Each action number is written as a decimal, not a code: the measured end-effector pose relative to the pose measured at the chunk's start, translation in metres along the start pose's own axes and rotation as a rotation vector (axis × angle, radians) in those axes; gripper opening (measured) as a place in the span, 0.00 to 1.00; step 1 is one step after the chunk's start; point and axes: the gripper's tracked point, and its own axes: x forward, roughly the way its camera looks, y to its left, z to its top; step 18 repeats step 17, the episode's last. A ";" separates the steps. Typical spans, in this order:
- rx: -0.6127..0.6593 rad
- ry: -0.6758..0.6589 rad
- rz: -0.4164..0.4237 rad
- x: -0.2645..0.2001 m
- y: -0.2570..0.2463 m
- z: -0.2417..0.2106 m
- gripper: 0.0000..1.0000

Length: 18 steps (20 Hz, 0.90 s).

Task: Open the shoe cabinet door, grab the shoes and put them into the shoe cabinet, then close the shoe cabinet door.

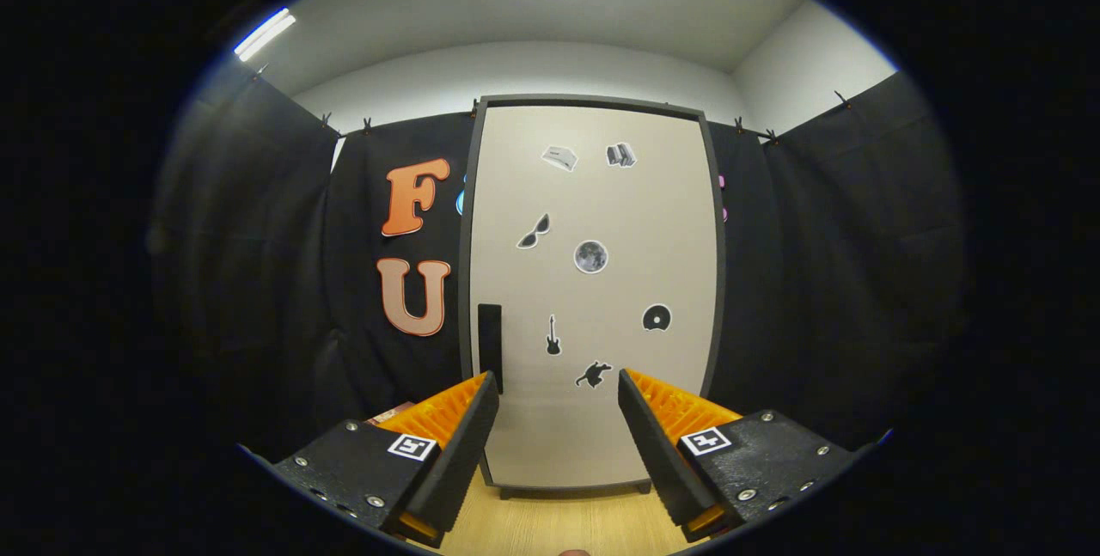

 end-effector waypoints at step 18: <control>0.033 0.003 -0.017 -0.091 -0.029 -0.001 0.93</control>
